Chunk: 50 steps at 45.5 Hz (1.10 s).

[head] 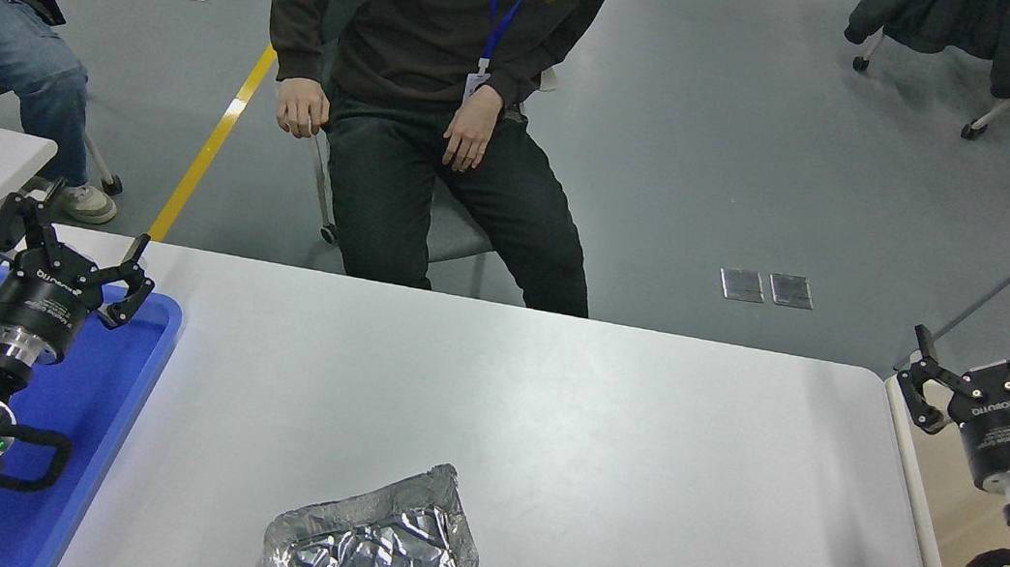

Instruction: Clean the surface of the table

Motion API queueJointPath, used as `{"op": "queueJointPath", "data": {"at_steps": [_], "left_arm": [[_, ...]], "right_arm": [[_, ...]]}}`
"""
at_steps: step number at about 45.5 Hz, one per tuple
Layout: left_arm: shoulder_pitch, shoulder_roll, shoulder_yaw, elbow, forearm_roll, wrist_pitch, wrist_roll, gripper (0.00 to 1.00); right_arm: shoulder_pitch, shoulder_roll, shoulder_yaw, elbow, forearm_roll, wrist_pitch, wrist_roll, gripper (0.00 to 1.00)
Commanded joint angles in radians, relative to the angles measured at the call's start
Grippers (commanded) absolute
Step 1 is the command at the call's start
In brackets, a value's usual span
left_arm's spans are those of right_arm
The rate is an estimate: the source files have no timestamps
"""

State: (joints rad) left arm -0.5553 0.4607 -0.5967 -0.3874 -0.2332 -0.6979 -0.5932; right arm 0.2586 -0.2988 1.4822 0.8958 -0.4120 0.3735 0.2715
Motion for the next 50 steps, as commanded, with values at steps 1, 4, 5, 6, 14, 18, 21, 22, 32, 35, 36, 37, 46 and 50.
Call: {"op": "queueJointPath", "data": {"at_steps": [1, 4, 5, 6, 14, 18, 21, 22, 32, 35, 36, 37, 46, 50], "left_arm": [[0.0, 0.001, 0.0, -0.001, 0.0, 0.0, 0.001, 1.0], [0.0, 0.001, 0.0, -0.001, 0.0, 0.0, 0.001, 1.0], [0.0, 0.0, 0.0, -0.001, 0.0, 0.0, 0.0, 1.0], [0.0, 0.001, 0.0, -0.001, 0.0, 0.0, 0.0, 1.0], [0.0, 0.001, 0.0, -0.001, 0.0, 0.0, 0.001, 1.0], [0.0, 0.001, 0.0, -0.001, 0.0, 0.0, 0.0, 1.0], [0.0, 0.001, 0.0, -0.001, 0.0, 0.0, 0.0, 1.0], [0.0, 0.0, 0.0, -0.001, 0.0, 0.0, 0.001, 1.0], [0.0, 0.001, 0.0, 0.001, 0.0, 0.0, 0.001, 1.0], [0.0, 0.001, 0.002, -0.001, 0.0, 0.0, 0.001, 1.0], [0.002, 0.001, 0.002, 0.001, 0.0, 0.0, 0.001, 1.0], [0.002, 0.0, 0.002, 0.001, 0.0, 0.0, 0.0, 1.0], [0.002, 0.001, 0.002, 0.001, 0.0, 0.0, 0.0, 1.0], [0.002, 0.001, 0.002, 0.001, 0.0, 0.0, 0.0, 1.0]], "right_arm": [[-0.01, 0.041, 0.003, 0.008, -0.041, -0.018, 0.026, 0.99], [-0.027, 0.041, -0.003, 0.026, -0.039, -0.012, 0.026, 0.99], [-0.033, 0.041, -0.005, 0.038, -0.039, -0.01, 0.026, 0.99], [-0.039, 0.041, -0.008, 0.051, -0.039, -0.01, 0.026, 0.99], [-0.044, 0.027, -0.056, 0.12, -0.041, -0.016, 0.02, 0.99], [-0.035, -0.006, -0.108, 0.129, -0.041, -0.03, 0.012, 0.99], [-0.029, -0.049, -0.178, 0.164, -0.041, -0.056, 0.011, 0.99], [-0.026, -0.066, -0.204, 0.173, -0.041, -0.062, 0.011, 0.99], [0.056, -0.203, -0.471, 0.281, -0.083, -0.07, 0.012, 0.99], [0.065, -0.232, -0.488, 0.322, -0.096, -0.059, 0.012, 0.99], [0.068, -0.235, -0.491, 0.325, -0.097, -0.058, 0.011, 0.99], [0.076, -0.238, -0.496, 0.327, -0.097, -0.056, 0.009, 0.99], [0.154, -0.267, -0.528, 0.334, -0.103, -0.035, 0.006, 0.99], [0.16, -0.249, -0.523, 0.341, -0.108, -0.033, 0.032, 0.99]]}}
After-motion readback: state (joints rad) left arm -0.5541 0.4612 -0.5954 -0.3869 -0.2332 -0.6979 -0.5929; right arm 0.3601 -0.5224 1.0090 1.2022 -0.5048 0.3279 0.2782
